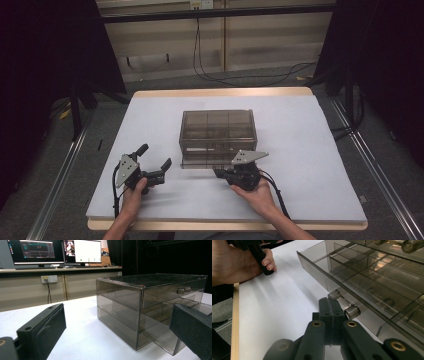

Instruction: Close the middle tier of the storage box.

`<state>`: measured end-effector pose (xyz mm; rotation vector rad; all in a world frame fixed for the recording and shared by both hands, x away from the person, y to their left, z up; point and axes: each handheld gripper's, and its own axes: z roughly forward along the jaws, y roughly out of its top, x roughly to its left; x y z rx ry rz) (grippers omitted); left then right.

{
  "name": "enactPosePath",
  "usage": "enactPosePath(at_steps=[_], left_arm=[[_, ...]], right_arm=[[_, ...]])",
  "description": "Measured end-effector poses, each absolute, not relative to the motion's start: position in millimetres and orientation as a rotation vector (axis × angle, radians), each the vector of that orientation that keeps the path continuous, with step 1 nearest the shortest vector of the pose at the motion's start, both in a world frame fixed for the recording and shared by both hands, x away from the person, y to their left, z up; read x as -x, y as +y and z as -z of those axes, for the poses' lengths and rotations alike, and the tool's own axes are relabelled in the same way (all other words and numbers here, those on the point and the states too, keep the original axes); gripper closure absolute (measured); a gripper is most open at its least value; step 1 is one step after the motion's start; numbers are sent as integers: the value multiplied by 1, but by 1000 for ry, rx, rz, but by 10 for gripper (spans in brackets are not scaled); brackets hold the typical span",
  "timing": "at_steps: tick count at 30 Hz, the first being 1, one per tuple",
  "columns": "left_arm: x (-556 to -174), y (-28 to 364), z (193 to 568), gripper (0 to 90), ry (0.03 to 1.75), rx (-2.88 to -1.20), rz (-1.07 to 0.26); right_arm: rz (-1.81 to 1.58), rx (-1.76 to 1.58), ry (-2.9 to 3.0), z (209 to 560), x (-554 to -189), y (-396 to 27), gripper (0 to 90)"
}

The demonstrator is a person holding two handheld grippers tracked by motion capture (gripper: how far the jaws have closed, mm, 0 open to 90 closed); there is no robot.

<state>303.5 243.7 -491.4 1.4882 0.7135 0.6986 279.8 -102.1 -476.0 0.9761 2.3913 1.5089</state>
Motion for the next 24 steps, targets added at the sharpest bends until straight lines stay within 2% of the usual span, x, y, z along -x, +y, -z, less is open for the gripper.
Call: enactPosePath(at_steps=[24], left_arm=[[-304,244,491,9,713,-1489,-699]], right_arm=[[-1499,-993,2374,474,-282,-104,900]])
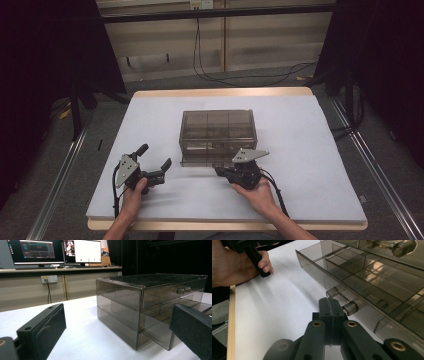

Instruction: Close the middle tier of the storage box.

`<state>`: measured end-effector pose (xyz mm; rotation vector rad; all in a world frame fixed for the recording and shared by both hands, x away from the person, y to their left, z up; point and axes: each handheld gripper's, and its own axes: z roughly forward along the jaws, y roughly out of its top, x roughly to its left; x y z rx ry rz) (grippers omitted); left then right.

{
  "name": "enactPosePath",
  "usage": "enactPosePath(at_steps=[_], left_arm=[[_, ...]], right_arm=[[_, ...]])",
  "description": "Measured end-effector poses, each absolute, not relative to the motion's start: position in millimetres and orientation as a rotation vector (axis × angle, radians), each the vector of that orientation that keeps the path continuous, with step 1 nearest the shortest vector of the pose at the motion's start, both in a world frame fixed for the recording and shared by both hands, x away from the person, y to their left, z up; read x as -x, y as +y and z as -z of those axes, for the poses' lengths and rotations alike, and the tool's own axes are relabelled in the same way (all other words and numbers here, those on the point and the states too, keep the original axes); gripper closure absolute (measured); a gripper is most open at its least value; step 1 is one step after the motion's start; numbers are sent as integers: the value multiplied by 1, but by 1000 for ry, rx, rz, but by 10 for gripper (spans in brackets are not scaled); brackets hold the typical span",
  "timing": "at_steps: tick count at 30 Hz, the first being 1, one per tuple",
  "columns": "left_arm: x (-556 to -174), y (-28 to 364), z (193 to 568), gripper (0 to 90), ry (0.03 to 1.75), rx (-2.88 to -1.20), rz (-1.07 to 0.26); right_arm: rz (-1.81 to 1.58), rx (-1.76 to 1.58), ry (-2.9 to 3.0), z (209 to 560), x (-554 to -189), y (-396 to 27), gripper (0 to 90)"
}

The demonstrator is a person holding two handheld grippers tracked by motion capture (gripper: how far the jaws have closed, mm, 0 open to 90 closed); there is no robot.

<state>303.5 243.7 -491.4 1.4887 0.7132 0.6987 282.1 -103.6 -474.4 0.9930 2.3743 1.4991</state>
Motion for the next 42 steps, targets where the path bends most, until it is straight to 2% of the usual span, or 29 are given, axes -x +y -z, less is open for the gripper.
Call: enactPosePath(at_steps=[42], left_arm=[[-303,244,491,9,715,-1487,-696]], right_arm=[[-1466,-1018,2334,474,-290,-104,900]])
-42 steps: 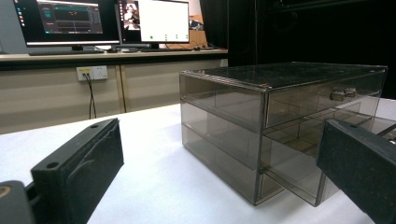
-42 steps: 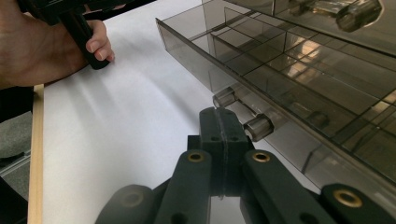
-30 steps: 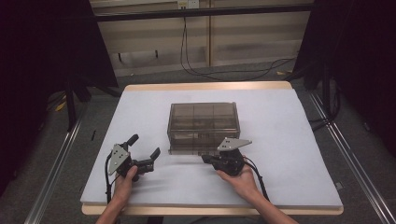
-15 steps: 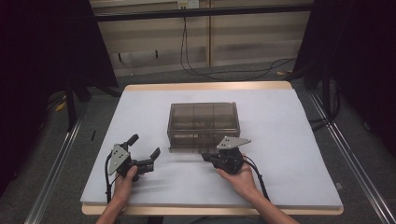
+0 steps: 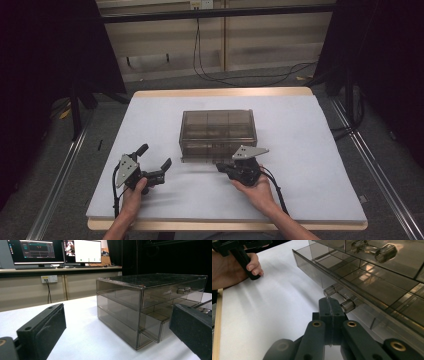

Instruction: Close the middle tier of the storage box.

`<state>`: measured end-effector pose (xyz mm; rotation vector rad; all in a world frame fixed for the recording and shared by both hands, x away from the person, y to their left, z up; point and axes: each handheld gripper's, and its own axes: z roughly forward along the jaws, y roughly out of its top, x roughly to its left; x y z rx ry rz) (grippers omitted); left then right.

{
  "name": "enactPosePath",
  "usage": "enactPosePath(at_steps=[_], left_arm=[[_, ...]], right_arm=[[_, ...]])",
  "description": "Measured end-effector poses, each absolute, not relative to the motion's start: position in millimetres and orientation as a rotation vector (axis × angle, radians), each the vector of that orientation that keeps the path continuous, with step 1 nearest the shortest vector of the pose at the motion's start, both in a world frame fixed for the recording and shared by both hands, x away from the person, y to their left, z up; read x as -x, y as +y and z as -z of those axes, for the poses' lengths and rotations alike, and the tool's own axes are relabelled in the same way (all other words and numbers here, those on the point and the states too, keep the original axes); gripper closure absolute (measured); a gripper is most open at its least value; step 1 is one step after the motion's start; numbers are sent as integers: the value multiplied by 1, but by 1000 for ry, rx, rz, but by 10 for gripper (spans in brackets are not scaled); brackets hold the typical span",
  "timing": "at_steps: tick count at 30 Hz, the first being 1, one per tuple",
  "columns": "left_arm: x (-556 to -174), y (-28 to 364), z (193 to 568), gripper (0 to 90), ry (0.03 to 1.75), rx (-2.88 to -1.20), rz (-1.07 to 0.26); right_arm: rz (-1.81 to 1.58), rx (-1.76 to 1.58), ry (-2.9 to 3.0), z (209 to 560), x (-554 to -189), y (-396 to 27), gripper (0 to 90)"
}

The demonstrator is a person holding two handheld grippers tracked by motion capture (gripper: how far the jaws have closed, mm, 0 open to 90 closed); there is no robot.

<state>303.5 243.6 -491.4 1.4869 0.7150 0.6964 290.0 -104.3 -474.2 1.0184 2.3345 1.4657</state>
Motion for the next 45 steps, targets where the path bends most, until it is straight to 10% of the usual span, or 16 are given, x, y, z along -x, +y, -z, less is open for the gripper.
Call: enactPosePath(at_steps=[45], left_arm=[[-303,244,491,9,713,-1487,-696]], right_arm=[[-1466,-1047,2311,475,-302,-108,900]])
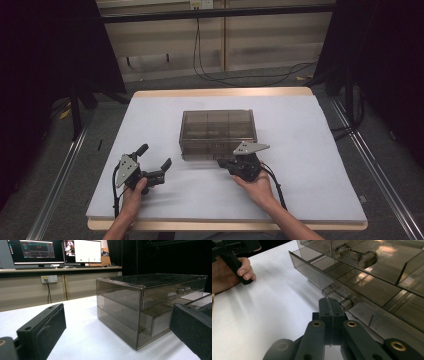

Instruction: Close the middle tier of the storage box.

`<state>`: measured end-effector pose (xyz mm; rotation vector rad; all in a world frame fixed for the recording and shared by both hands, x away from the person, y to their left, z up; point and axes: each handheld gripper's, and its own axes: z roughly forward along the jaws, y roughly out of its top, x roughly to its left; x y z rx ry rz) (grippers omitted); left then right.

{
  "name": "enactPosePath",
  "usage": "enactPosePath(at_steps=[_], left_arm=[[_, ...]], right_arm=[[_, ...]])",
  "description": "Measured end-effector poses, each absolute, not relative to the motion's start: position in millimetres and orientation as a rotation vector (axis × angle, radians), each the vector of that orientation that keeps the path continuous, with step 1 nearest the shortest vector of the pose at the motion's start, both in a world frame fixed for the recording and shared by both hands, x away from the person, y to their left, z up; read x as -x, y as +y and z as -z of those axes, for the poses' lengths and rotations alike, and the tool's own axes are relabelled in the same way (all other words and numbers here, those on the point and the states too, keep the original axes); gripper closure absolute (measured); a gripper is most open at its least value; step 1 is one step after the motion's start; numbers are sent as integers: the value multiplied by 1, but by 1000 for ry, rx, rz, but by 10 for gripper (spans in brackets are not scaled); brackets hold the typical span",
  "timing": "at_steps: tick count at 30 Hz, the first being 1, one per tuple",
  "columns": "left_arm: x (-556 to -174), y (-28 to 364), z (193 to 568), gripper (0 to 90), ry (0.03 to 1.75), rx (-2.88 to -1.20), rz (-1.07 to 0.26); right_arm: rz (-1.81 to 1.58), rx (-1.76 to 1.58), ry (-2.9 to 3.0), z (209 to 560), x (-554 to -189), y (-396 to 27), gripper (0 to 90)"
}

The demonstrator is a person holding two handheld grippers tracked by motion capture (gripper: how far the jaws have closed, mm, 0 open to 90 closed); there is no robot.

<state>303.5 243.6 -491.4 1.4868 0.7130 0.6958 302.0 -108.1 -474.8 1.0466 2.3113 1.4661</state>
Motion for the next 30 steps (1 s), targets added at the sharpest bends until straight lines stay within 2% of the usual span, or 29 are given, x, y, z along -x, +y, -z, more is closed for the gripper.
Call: enactPosePath(at_steps=[30], left_arm=[[-303,244,491,9,713,-1487,-696]], right_arm=[[-1466,-1044,2296,474,-311,-104,900]])
